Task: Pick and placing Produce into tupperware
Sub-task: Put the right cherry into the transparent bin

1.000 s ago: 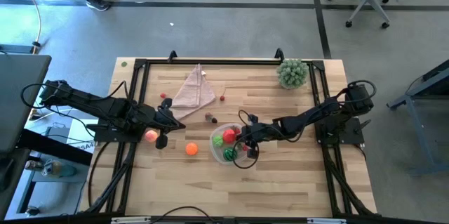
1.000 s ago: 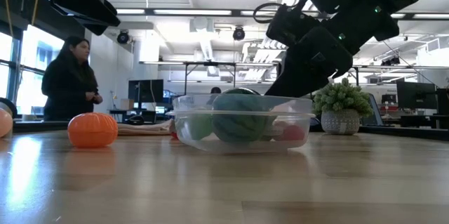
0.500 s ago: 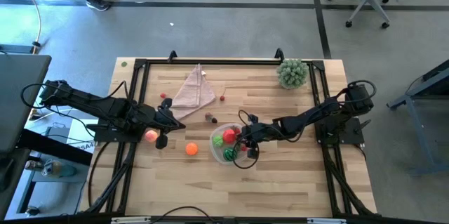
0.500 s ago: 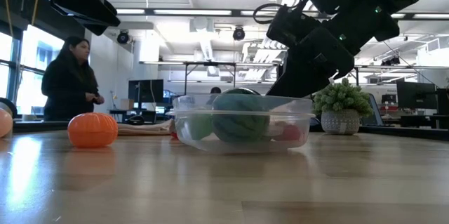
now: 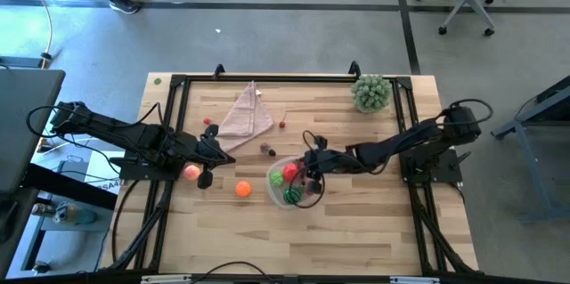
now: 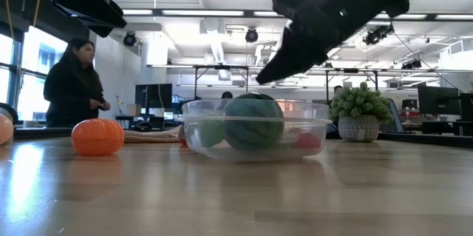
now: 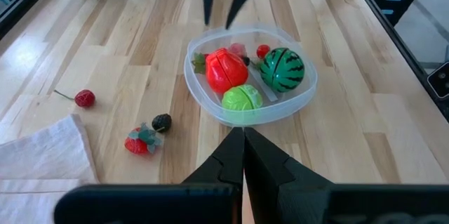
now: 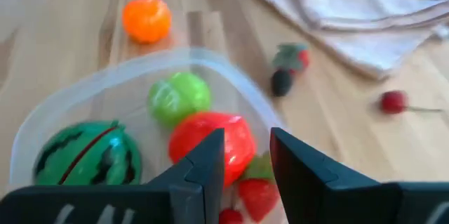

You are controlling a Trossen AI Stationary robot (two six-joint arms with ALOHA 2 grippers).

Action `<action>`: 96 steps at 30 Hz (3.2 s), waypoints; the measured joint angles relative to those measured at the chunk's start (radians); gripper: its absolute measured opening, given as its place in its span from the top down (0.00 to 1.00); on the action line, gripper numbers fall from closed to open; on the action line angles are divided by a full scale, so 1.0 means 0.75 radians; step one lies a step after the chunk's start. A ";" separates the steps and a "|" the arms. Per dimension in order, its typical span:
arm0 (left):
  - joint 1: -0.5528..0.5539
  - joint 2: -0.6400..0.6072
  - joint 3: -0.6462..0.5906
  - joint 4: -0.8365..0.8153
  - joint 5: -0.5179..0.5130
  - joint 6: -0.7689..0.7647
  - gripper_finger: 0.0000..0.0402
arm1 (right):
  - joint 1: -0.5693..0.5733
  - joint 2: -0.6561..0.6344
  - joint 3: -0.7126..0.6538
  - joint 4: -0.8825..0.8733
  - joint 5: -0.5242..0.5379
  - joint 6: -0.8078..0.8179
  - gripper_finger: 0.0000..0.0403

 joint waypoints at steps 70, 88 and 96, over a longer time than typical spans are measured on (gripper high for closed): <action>0.000 0.000 0.000 0.001 0.000 0.000 1.00 | -0.156 -1.521 -0.640 -0.617 -0.261 0.042 0.73; 0.000 0.000 0.000 0.001 0.000 0.000 1.00 | -0.156 -1.550 -0.639 -0.631 -0.402 0.035 0.83; 0.000 0.000 0.001 0.001 0.000 0.000 1.00 | -0.156 -1.550 -0.639 -0.631 -0.385 0.035 0.83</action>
